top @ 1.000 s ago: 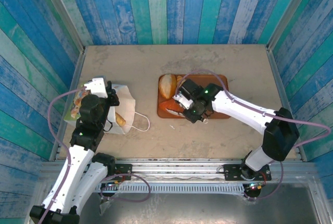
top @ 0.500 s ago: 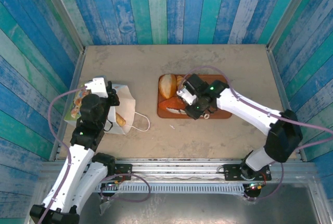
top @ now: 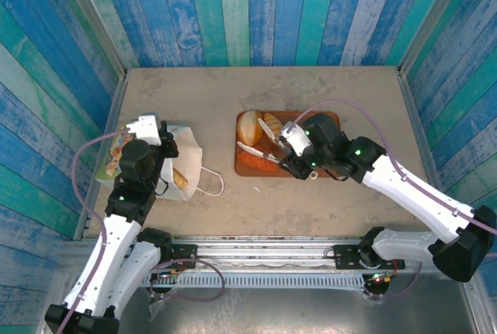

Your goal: Take the fake bread out of the paper bag

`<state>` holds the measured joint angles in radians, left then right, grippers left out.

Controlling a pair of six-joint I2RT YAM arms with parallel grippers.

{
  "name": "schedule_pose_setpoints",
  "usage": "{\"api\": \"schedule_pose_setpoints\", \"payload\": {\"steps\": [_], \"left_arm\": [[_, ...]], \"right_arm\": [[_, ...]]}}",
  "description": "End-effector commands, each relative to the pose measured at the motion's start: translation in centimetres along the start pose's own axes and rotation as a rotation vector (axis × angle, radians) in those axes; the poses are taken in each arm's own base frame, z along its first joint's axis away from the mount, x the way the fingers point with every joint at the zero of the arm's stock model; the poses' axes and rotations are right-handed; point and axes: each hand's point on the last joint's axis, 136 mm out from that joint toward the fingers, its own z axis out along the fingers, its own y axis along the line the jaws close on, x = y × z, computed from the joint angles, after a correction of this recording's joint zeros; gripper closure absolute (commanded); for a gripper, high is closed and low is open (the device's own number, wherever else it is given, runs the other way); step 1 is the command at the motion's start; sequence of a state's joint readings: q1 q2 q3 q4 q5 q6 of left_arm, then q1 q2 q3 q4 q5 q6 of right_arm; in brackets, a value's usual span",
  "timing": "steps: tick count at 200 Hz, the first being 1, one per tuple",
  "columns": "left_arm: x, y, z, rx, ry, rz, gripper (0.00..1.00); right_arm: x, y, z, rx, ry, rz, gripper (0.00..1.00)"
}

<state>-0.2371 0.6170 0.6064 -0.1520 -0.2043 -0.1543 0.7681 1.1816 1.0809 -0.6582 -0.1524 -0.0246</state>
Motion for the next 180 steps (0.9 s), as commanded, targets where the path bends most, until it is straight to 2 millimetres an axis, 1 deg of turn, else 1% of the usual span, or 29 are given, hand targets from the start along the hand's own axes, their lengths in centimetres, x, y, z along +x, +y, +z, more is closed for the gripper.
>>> {"api": "schedule_pose_setpoints", "payload": {"steps": [1,43,62,75,100,125,133,149,160,180], "left_arm": [[-0.8,0.0,-0.2,0.002,-0.025,-0.005,1.0],[-1.6,0.4,-0.8,-0.011,-0.061,-0.013,1.0],[-1.7,0.7,-1.1,-0.025,-0.071,-0.017,1.0],[-1.8,0.8,-1.2,-0.033,-0.077,-0.02,1.0],[-2.0,1.2,-1.3,-0.053,-0.082,-0.025,1.0],[-2.0,1.3,-1.4,-0.059,-0.083,-0.026,1.0],[-2.0,1.3,-1.4,-0.06,-0.084,-0.028,1.0],[-2.0,1.3,-1.4,-0.056,-0.086,-0.03,1.0],[-2.1,1.2,-1.4,-0.05,-0.091,-0.029,1.0],[-2.1,1.1,-1.3,-0.048,-0.089,-0.027,1.0]], "right_arm": [[-2.5,2.2,-0.5,-0.134,-0.134,0.017,0.51],[-3.3,5.0,0.2,-0.294,-0.145,0.037,0.54],[-3.6,6.6,1.0,-0.353,-0.142,0.018,0.54],[-3.6,7.8,1.8,-0.382,-0.131,0.004,0.54],[-3.5,10.3,3.7,-0.431,-0.081,-0.031,0.55],[-2.9,12.4,6.3,-0.454,-0.017,-0.068,0.55],[-2.6,12.9,7.3,-0.45,0.007,-0.075,0.55],[-2.2,13.1,9.4,-0.415,0.059,-0.08,0.56],[-1.9,13.6,10.4,-0.423,0.099,-0.081,0.56],[-2.1,14.6,11.6,-0.456,0.127,-0.083,0.53]]}}
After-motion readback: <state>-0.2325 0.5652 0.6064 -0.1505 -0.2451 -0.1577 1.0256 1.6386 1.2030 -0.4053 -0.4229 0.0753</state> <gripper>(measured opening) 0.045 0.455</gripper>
